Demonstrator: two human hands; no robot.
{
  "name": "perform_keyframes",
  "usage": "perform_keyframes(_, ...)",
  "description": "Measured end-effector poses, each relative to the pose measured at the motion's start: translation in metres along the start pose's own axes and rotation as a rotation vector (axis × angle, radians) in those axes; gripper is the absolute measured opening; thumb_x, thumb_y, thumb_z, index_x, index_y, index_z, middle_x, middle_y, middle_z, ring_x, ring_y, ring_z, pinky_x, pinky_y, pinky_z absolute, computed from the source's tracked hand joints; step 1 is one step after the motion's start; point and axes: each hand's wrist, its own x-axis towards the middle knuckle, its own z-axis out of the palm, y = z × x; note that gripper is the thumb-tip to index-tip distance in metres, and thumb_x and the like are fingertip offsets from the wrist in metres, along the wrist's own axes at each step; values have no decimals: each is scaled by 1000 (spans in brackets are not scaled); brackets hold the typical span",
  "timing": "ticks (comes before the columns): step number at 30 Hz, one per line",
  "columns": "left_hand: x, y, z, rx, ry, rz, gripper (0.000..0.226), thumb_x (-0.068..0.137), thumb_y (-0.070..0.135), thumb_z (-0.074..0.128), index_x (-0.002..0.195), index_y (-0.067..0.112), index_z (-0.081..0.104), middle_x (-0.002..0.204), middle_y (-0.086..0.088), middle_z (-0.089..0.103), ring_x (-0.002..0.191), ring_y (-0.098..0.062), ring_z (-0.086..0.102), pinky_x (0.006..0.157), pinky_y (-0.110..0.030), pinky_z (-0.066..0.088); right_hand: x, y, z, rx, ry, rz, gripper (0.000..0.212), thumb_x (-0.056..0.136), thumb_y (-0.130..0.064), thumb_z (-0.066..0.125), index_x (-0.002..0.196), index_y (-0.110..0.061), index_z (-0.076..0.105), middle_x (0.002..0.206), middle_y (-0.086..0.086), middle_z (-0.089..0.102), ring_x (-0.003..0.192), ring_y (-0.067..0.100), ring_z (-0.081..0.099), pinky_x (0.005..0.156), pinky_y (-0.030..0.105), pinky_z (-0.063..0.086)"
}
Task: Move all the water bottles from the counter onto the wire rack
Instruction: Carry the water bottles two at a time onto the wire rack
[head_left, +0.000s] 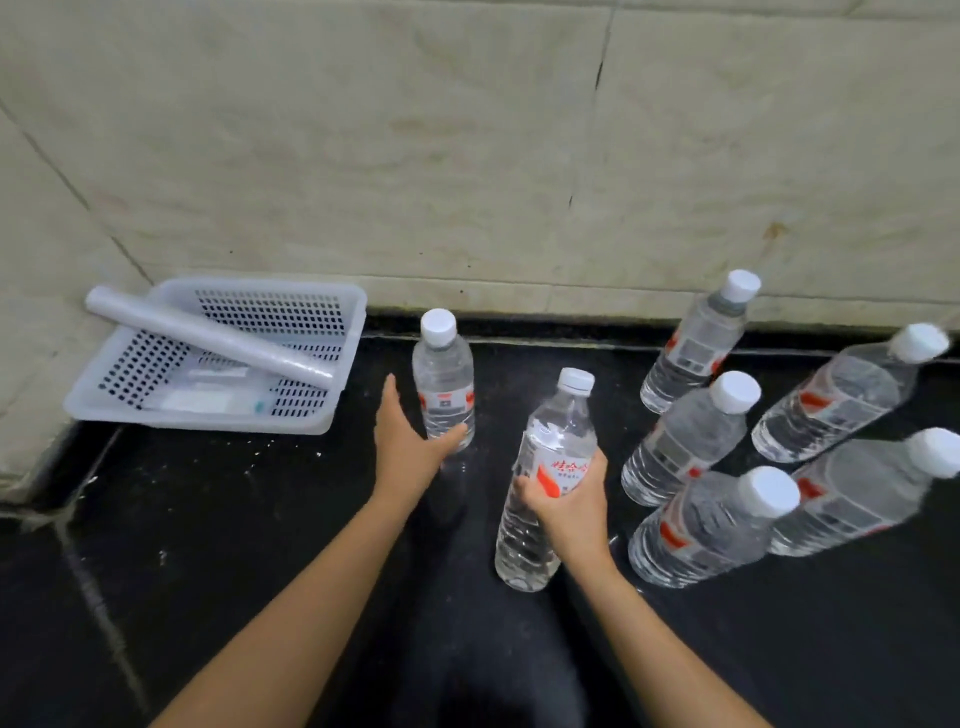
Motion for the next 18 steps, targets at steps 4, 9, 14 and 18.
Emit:
perform_keyframes(4,29,8,29,-93,57,56,102,61,17,82,142,19,19,140,-6,42,126,-21,44,109,-40,35,0,6,-4,7,40,56,72,66,-12,78,123,-16,35,85,-19,50,79,9,56,73,23,40)
perform_keyframes(9,33,5,28,-112,68,79,72,66,7,79,127,10,41,116,0,54,103,-11,53,92,-26,41,-16,11,-6,19,42,92,74,65,-13,78,125,-20,36,90,-12,55,81,10,57,71,19,43)
perform_keyframes(14,25,-16,-8,-44,-239,102,84,48,22,85,122,5,50,111,-4,64,90,5,63,78,-7,49,-35,7,0,2,22,68,75,63,-15,78,124,-24,36,99,-6,59,91,15,61,80,26,46)
perform_keyframes(18,-8,-30,-26,-60,-361,120,88,43,24,83,121,5,48,108,-2,64,89,2,62,72,-4,48,-54,-2,9,-41,38,14,70,62,-18,77,111,-42,32,95,-13,58,87,11,59,77,22,43)
